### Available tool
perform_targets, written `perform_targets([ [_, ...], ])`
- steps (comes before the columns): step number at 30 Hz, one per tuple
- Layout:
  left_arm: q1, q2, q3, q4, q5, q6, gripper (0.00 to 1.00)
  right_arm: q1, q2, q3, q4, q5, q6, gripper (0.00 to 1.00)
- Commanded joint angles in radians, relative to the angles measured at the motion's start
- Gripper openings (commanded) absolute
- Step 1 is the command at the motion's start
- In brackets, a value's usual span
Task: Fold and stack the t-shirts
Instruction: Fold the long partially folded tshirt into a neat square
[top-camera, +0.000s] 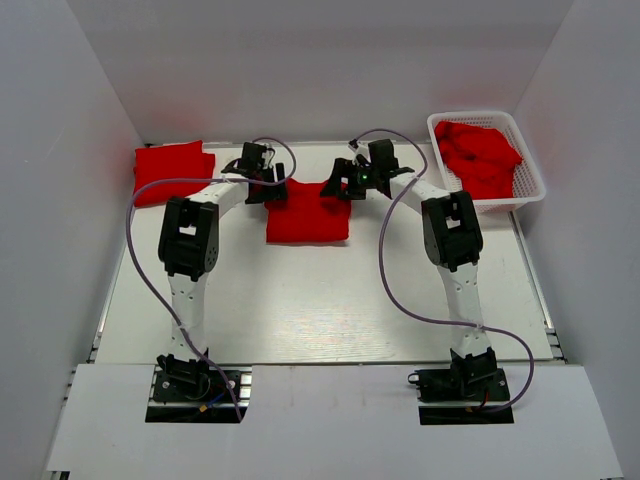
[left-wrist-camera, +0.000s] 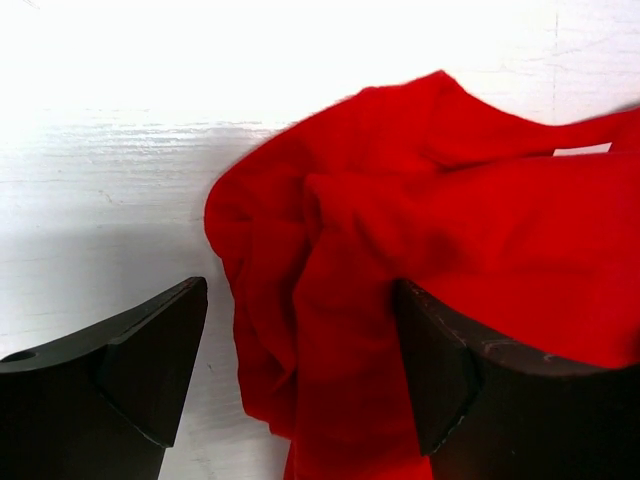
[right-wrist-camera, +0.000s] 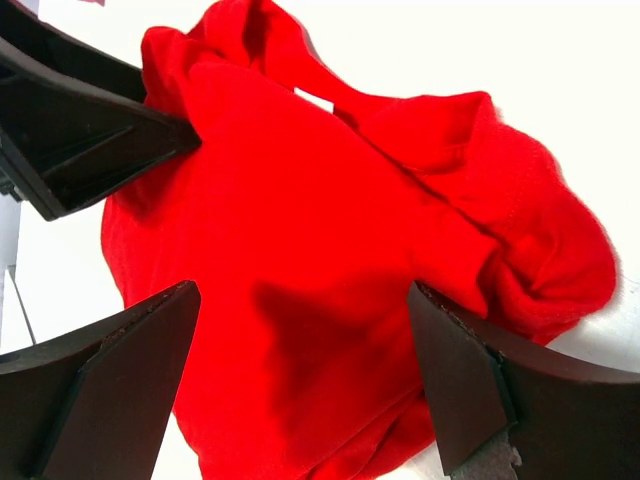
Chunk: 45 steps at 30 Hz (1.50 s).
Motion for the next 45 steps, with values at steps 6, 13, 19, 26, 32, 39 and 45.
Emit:
perform_targets([
  [6,0.023,-0.002,0.033,0.051,0.082,0.001,0.85,-0.011,-0.006,0.011,-0.014,-0.035,-0.067,0.90],
  [13,0.023,-0.139,-0.025,0.051,0.073,0.001,1.00,0.000,-0.192,0.006,-0.071,0.032,-0.129,0.90],
  [19,0.023,-0.191,-0.105,0.030,0.070,0.010,1.00,0.003,-0.384,-0.178,-0.009,0.101,-0.103,0.90],
  [26,0.023,-0.182,-0.186,0.070,0.148,0.019,1.00,0.003,-0.500,-0.274,-0.035,0.143,-0.130,0.90],
  [32,0.014,-0.137,-0.196,0.089,0.188,0.019,1.00,0.003,-0.551,-0.311,-0.086,0.201,-0.160,0.90],
  [39,0.005,-0.071,-0.182,0.065,0.179,0.019,0.73,0.001,-0.660,-0.392,-0.095,0.261,-0.160,0.90],
  [45,-0.004,-0.071,-0.216,0.089,0.227,0.030,0.49,0.001,-0.763,-0.427,-0.104,0.383,-0.176,0.90],
])
